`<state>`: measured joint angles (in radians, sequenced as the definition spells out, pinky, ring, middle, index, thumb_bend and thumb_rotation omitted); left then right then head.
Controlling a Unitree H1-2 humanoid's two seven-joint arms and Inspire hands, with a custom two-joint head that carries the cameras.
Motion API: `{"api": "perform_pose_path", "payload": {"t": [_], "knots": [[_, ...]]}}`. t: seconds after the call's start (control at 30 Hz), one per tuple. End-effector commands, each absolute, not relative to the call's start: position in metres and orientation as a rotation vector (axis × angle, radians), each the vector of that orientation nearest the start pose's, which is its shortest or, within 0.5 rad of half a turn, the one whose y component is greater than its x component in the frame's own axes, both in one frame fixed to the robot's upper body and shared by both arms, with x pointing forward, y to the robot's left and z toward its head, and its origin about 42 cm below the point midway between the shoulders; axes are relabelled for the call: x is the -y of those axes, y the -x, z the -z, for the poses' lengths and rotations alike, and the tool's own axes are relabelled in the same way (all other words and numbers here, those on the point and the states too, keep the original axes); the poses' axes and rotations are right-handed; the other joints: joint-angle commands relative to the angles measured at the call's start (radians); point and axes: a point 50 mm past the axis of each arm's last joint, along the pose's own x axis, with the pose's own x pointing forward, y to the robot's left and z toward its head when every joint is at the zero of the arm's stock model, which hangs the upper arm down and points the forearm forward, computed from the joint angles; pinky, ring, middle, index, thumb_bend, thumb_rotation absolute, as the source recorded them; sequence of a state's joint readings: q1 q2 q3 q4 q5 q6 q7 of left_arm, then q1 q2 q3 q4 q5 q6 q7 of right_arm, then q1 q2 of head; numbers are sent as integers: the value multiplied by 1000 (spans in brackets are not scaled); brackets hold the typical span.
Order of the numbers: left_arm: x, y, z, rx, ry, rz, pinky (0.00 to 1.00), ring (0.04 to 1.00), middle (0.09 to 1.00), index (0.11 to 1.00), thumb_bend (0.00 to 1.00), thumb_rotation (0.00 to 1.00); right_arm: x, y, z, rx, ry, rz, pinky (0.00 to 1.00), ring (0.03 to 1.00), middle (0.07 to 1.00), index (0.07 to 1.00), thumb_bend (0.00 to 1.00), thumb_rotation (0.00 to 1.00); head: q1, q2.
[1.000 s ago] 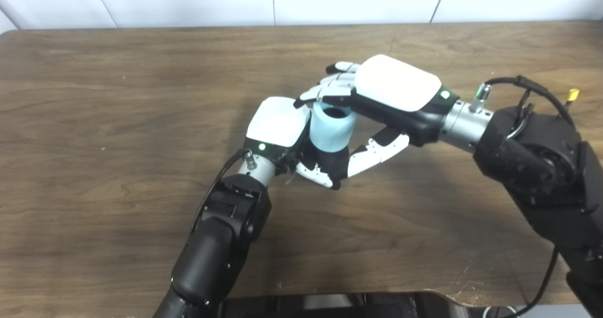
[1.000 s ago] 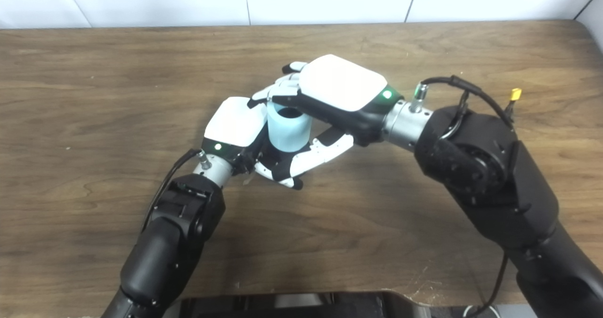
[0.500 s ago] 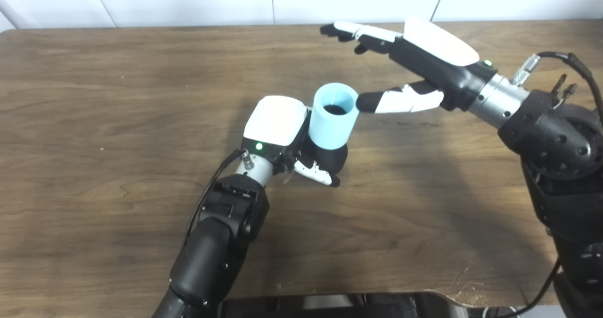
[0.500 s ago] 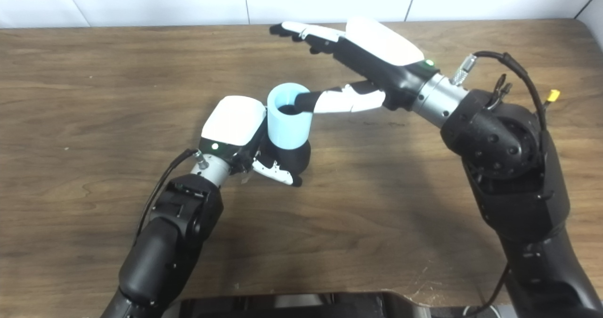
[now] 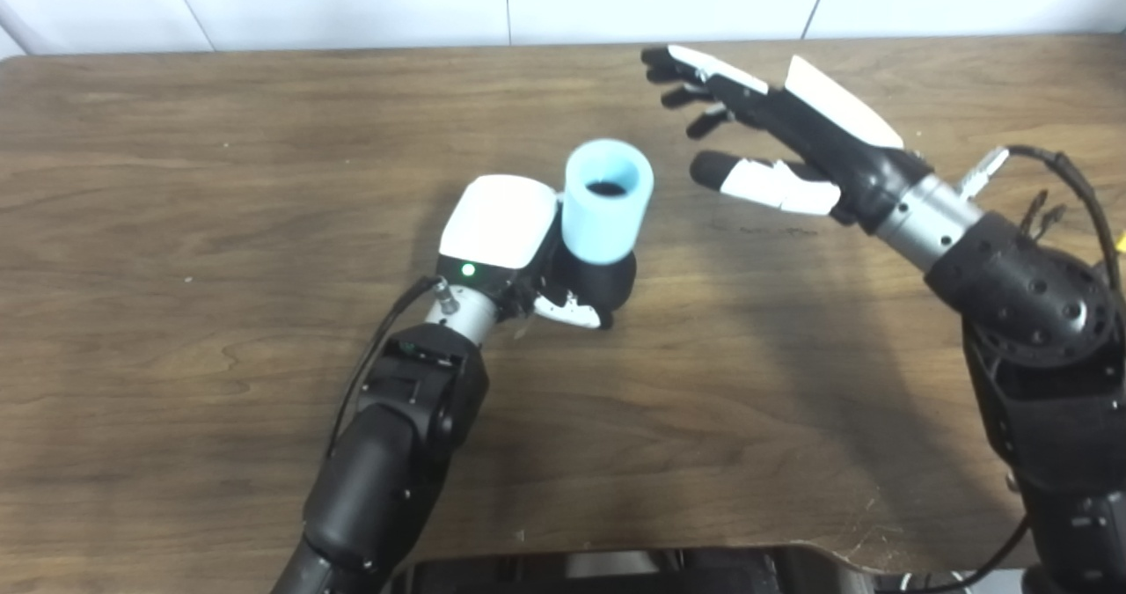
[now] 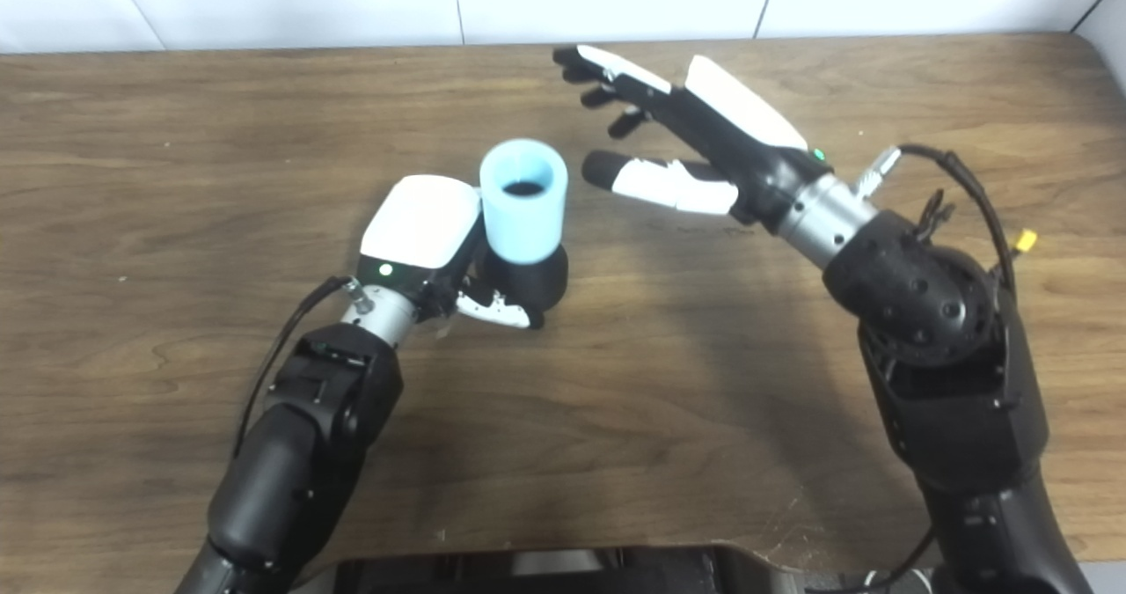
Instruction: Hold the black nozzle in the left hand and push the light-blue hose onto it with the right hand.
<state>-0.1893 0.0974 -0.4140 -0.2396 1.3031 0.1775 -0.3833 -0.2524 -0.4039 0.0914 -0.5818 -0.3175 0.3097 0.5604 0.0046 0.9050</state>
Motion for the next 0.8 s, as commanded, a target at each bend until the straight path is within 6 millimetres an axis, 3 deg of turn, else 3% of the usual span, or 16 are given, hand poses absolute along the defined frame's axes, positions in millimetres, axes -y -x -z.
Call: {"api": "perform_pose_path", "payload": {"t": [0.0,0.13,0.33,0.57,0.77], "knots": [[-123,-310,-201,294,-1397,283,755,772,805,808,945,344,241,-296,-299,395,839,-483,746,865,919,946,548,1000,2,0],[-130,-313,-206,271,-1384,279,829,835,885,919,1000,384,239,-292,-296,392,883,-475,763,872,928,949,551,1000,11,-4],[-139,-316,-208,247,-1346,293,885,879,940,979,1000,416,237,-292,-292,389,889,-468,760,868,925,950,566,1000,24,-11],[-157,-317,-212,247,-1313,265,922,901,951,1000,1000,431,237,-292,-287,380,878,-464,772,872,931,954,561,1000,38,-20],[-191,-320,-218,253,-1133,169,916,890,919,965,1000,515,238,-294,-273,344,762,-420,734,852,917,940,558,1000,48,-30]]}}
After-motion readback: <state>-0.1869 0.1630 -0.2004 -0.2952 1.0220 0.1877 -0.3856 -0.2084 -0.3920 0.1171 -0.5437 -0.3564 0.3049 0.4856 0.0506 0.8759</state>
